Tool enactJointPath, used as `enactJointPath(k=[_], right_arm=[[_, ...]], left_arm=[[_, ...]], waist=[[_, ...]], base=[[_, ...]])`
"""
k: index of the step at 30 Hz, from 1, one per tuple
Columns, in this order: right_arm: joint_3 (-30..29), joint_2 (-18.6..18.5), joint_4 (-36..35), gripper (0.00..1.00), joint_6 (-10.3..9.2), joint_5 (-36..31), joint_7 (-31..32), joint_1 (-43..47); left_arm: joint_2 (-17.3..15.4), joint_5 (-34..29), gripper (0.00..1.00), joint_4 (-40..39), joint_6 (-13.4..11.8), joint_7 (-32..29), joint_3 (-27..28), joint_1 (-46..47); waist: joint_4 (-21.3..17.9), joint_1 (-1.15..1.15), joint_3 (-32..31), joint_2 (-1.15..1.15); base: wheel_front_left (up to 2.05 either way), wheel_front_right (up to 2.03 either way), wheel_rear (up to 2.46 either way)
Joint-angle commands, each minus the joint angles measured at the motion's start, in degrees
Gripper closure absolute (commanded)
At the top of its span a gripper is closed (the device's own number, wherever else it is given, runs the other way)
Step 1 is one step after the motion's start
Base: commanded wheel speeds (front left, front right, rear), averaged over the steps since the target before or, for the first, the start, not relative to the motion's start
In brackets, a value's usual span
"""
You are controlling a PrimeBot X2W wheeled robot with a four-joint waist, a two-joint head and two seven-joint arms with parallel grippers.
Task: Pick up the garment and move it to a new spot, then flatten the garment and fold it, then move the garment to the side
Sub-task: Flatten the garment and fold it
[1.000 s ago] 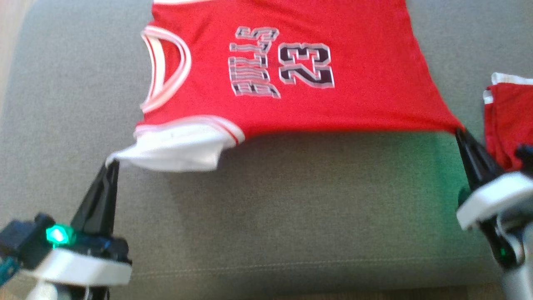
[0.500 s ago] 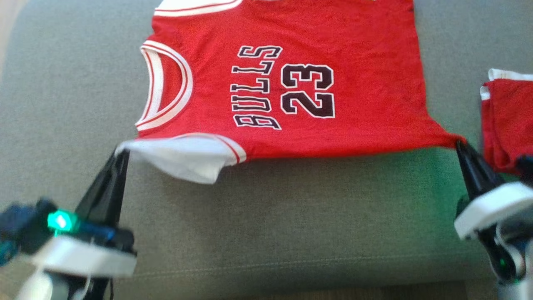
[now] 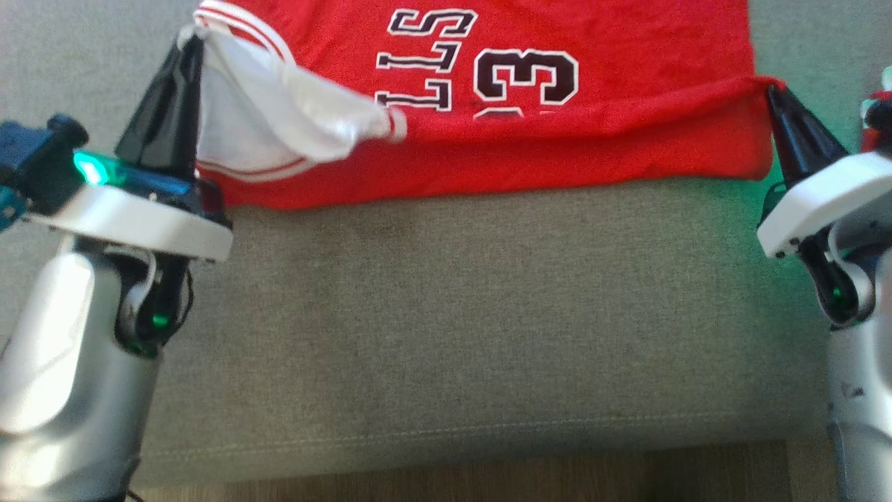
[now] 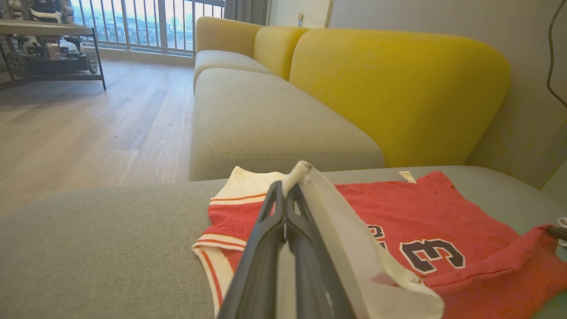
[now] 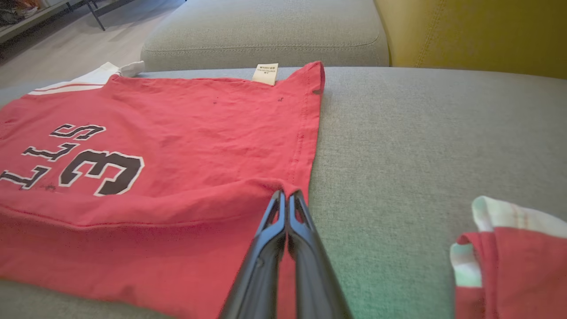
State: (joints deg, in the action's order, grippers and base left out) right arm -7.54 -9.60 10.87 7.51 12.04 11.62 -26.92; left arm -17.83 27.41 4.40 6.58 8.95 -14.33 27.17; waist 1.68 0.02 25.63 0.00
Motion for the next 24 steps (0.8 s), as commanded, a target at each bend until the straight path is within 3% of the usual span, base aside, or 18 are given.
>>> enactJointPath(k=[1,14,15,16,17,18,24], right_arm=[[1.0,-0.6,-1.4,1.0,-0.02,-0.3,-0.6,-0.9],[3.1,-0.3,7.9,0.96,-0.02,-1.1,-5.4,-7.6],[3.3,-0.2,8.7,0.86,-0.02,-1.3,-5.6,-7.8],[3.7,-0.2,9.4,0.71,-0.02,-1.3,-5.6,-8.0],[3.9,-0.1,10.1,0.47,-0.02,-1.3,-5.8,-8.2],[4.1,0.0,10.7,0.0,-0.02,-1.2,-6.1,-8.3],[4.3,1.0,11.0,0.0,-0.02,-1.2,-9.5,-6.4]], left_arm=[[-1.8,-0.5,1.0,-0.8,0.2,0.7,2.0,1.8],[-1.2,-2.7,1.0,12.2,0.4,5.6,1.6,9.6],[-0.8,-2.4,0.87,13.1,0.5,5.7,1.4,9.7],[-0.5,-2.1,0.58,14.1,0.5,5.7,1.1,9.8],[-0.4,-1.9,0.0,14.9,0.6,5.8,0.6,9.8],[-0.2,-1.5,0.0,15.6,0.7,5.8,0.3,9.9],[0.8,-0.2,0.0,16.7,0.3,6.0,0.9,7.8]], waist=[[0.0,-0.02,1.1,0.0],[-0.8,-0.02,2.7,0.0],[-0.8,-0.02,2.4,0.0],[-0.8,-0.02,2.1,0.0],[-0.9,-0.02,1.8,0.0],[-1.0,-0.02,1.4,0.0],[-1.1,-0.02,-1.7,0.0]], base=[[0.0,0.0,0.0],[0.0,0.0,0.0],[0.0,0.0,0.0],[0.0,0.0,0.0],[0.0,0.0,0.0],[0.0,0.0,0.0],[0.0,0.0,0.0]])
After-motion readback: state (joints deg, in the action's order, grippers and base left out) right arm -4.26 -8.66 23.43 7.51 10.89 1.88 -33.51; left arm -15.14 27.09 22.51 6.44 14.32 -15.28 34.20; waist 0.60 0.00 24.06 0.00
